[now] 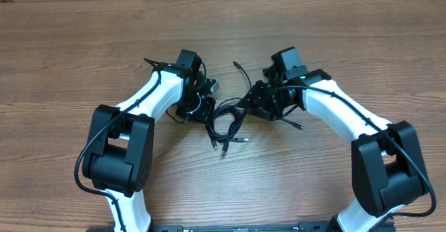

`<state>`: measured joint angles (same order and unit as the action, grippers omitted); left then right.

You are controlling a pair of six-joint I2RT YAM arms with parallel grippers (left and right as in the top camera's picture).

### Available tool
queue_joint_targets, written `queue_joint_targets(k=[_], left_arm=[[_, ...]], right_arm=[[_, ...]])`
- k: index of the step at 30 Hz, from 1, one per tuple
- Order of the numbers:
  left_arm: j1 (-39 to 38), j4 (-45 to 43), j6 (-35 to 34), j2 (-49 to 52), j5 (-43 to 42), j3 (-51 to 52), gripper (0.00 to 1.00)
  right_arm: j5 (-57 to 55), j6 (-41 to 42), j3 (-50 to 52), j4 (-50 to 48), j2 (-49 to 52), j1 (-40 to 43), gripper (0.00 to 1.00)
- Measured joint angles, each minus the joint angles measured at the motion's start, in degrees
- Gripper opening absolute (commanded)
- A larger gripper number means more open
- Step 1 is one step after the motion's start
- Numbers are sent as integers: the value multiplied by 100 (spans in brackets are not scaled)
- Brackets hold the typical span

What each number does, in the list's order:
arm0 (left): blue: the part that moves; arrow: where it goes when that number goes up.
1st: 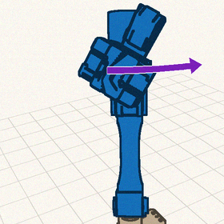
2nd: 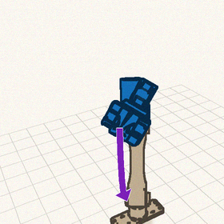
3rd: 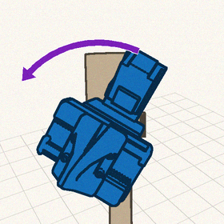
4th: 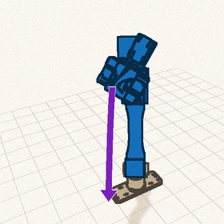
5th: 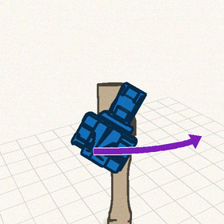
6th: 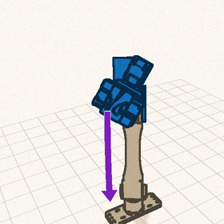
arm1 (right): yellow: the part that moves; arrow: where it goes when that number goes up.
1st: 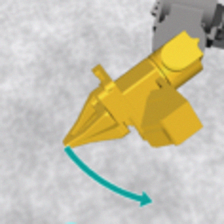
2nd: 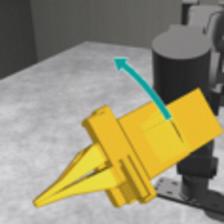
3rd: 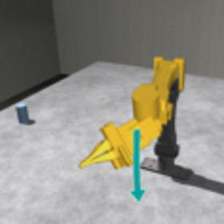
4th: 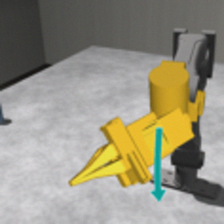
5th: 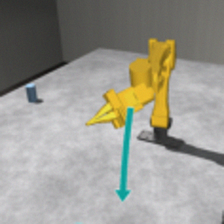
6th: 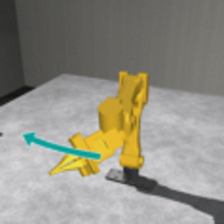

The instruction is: Untangle cables

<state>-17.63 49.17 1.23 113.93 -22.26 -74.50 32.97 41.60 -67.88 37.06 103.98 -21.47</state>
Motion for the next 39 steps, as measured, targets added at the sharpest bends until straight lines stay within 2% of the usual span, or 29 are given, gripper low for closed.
queue_joint_targets(k=[1,4,9,15,19,20,22,23,34,35,38,39], left_arm=[[0,0,-4,0,0,7,31],[-2,-17,-50,0,2,26,31],[-2,-131,-251,0,0,28,18],[-2,-157,-564,0,0,33,18],[-2,-166,-651,0,-9,76,12],[-2,-162,-682,0,-11,79,13],[-2,-166,-682,0,-22,83,28],[-2,-168,-691,0,2,85,32],[-2,-166,-732,0,92,109,28],[-2,-166,-732,0,103,109,29],[-2,-170,-741,0,107,109,41],[-2,-175,-769,0,109,109,43]], right_arm=[[-133,192,0,-39,0,-83,42],[-463,702,0,-240,0,-297,38],[-973,1405,0,-511,0,-566,27],[-1488,1941,0,-555,0,-706,26],[-1725,2155,0,-570,0,-782,26],[-1801,2192,0,-568,0,-811,26],[-1952,2295,0,-577,0,-874,25],[-2000,2323,0,-601,0,-903,25],[-2186,2446,0,-1202,372,-1126,23],[-2192,2450,0,-1191,422,-1130,23],[-2192,2461,0,-1163,487,-1130,23],[-2179,2463,0,-1152,490,-1130,24]])
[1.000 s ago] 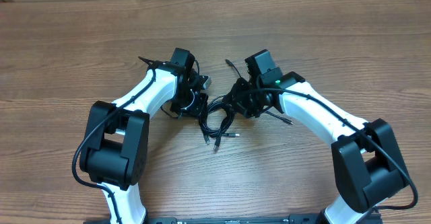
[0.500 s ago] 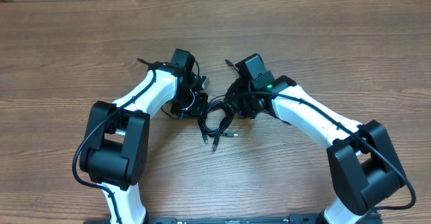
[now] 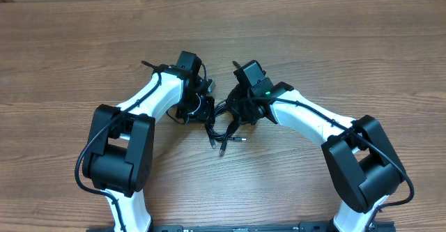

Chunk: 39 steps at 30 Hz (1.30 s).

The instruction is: Untangle cables

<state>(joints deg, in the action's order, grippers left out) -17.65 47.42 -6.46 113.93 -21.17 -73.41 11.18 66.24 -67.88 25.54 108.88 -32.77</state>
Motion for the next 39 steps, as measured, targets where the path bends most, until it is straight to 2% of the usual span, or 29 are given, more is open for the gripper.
queue_joint_targets(k=[8,18,20,22,23,24,32,39], left_arm=[[0,-63,-94,0,0,4,32],[-81,-127,-96,0,20,72,33],[-114,-127,-101,0,24,72,25],[-114,-127,-136,0,42,79,4],[-114,-133,-138,0,26,83,4],[-111,-133,-149,-4,-4,76,4],[-107,-37,70,-26,2,26,4],[-107,42,372,-295,57,26,4]], right_arm=[[85,-24,0,39,0,0,24],[-214,-17,0,-319,262,-85,23],[-238,-22,0,-361,282,-109,21],[-251,-17,0,-372,284,-114,16],[-260,-22,0,-367,284,-114,13],[-264,-20,0,-361,284,-114,4],[-168,-404,0,-380,284,-83,4],[804,-1228,0,-354,173,295,4]])
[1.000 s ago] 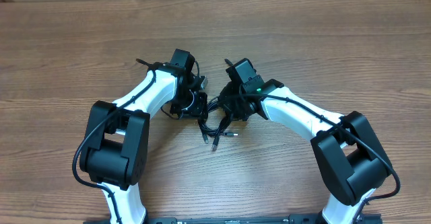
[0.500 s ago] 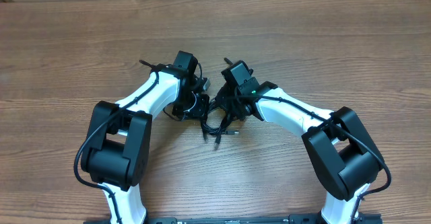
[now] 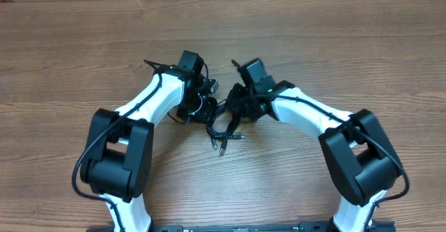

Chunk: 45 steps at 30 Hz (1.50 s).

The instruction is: Untangle cables

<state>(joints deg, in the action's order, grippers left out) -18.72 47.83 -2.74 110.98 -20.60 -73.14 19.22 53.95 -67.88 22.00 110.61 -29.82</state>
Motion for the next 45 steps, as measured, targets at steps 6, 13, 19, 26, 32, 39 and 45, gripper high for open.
queue_joint_targets(k=[6,13,19,26,32,39,45], left_arm=[[0,42,39,-673,-17,0,4],[-44,271,-85,-1060,448,-2,4],[-15,588,-415,-1064,1451,0,4],[-15,446,-476,-1064,1434,0,4],[-15,173,-483,-1064,603,0,4],[-15,184,-675,-1064,-120,0,4],[-15,282,-273,-1064,-636,0,4]], right_arm=[[509,-533,0,199,-474,295,4],[1067,-1001,0,479,-726,551,4],[1602,-1412,0,789,-911,1314,4],[1825,-1947,0,1475,-938,1655,15],[1908,-1797,0,1443,-940,1377,46],[1694,-1290,0,988,-940,802,38],[922,-691,0,1019,-940,680,37]])
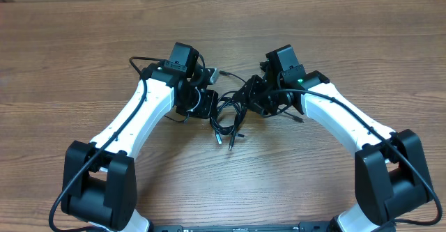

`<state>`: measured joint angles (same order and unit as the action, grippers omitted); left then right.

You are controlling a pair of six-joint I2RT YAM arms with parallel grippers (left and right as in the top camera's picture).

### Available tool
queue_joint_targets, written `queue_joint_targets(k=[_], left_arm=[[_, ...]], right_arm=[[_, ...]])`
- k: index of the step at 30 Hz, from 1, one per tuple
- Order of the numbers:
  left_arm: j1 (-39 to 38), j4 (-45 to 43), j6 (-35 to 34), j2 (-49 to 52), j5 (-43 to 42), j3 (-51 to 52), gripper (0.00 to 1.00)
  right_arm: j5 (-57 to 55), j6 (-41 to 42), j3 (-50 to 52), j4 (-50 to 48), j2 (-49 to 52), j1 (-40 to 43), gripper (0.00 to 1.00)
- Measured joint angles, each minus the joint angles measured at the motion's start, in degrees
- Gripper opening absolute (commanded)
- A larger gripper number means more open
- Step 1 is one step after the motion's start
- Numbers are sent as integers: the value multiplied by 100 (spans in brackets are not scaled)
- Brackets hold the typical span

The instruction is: Untangle cables

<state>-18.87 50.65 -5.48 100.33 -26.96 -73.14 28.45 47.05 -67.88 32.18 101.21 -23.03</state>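
A tangle of thin black cables (227, 115) lies on the wooden table between my two arms. Two plug ends (231, 147) trail toward the front. My left gripper (206, 98) sits at the tangle's left edge, shut on a strand beside a silver plug (212, 72). At the right edge, my right gripper (249, 97) is shut on another strand. A taut cable (232, 77) runs between the two grippers. The arms hide the fingertips themselves.
The wooden table (348, 44) stretches around the tangle. A loose black loop (136, 60) sticks out behind the left wrist. Both white arms reach in from the front corners.
My right gripper has moved right, away from the left one, with a strand in it. The left wrist shifted slightly left. The tangle has spread wider and its plug ends slid toward the front.
First my right gripper was at the tangle's right side and the left at its left side. Then the right gripper was close in over the middle of the bundle, and it stayed there. Now it is back to the right, and the cables are pulled apart.
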Motion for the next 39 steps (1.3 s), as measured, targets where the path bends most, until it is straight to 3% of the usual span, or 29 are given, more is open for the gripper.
queue_joint_targets(k=[3,5,6,15,16,19,21,25,31,39], left_arm=[[11,2,378,0,-256,0,4],[15,9,662,0,-474,0,4],[15,13,787,0,-560,0,4],[11,140,1751,0,-879,0,4],[11,142,1825,0,-911,0,4],[11,120,1985,0,-949,0,4],[11,118,2057,0,-949,0,4],[17,74,2090,0,-951,2,4],[201,2,2046,0,-1241,2,4],[514,0,1818,0,-1843,2,4]], right_arm=[[-245,236,0,-2,0,0,33],[-391,358,0,-4,2,0,7],[-463,437,0,-4,9,0,4],[-348,293,0,195,35,144,4],[-210,168,0,229,35,214,6],[319,-431,0,282,44,474,25],[743,-938,0,435,55,651,27],[1423,-1563,0,732,59,688,26],[2190,-1985,0,802,59,664,15],[2317,-1735,0,417,59,293,17]])
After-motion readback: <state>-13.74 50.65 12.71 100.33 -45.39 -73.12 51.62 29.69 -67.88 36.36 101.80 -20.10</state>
